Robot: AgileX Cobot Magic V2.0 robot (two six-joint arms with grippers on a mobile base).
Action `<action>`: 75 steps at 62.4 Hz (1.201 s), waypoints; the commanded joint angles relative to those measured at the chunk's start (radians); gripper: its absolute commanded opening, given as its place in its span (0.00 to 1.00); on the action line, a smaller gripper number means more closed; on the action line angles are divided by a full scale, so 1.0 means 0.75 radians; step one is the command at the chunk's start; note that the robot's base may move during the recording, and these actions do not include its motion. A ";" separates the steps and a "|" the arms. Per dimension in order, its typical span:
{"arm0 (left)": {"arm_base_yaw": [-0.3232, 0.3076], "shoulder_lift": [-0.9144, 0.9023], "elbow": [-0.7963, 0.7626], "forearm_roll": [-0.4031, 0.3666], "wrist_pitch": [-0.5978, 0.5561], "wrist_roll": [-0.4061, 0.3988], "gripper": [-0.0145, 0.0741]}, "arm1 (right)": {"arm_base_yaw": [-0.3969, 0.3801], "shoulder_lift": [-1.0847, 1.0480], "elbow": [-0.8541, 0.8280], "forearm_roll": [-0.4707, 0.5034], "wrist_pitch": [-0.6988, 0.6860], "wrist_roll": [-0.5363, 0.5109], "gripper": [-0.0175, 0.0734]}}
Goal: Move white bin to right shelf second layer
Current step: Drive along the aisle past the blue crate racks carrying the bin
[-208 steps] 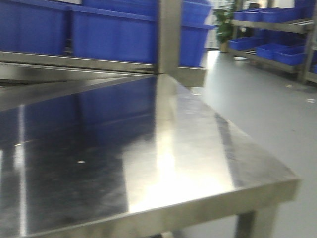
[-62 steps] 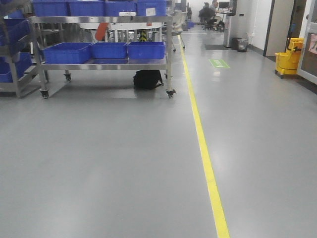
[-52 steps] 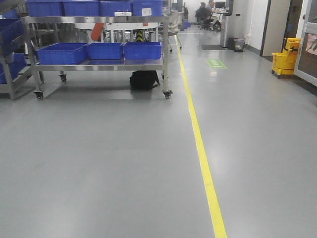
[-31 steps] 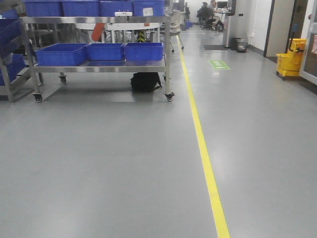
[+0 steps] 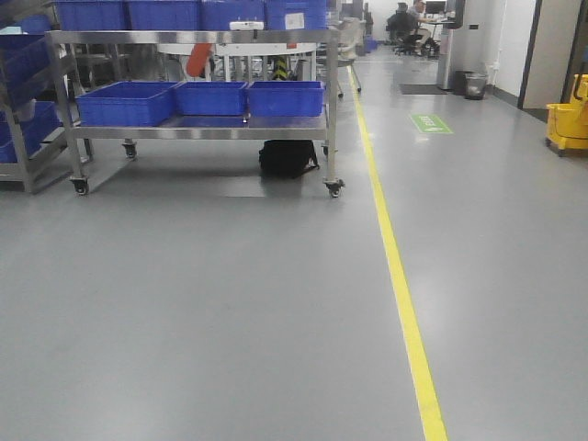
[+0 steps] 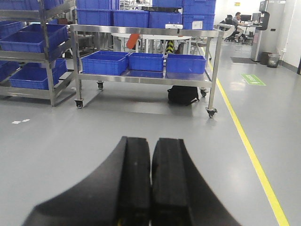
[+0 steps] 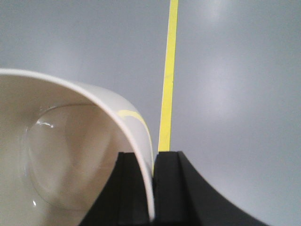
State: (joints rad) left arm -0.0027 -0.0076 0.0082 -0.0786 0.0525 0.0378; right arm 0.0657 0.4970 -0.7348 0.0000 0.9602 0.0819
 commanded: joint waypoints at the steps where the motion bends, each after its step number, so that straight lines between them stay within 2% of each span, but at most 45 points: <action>1: 0.001 -0.022 0.036 -0.009 -0.109 -0.005 0.26 | -0.005 0.007 -0.036 0.000 -0.112 -0.004 0.25; 75: 0.001 -0.022 0.036 -0.009 -0.109 -0.005 0.26 | -0.005 0.007 -0.036 0.000 -0.112 -0.004 0.25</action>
State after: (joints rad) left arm -0.0027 -0.0076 0.0082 -0.0786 0.0525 0.0378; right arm 0.0657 0.4970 -0.7348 0.0000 0.9602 0.0819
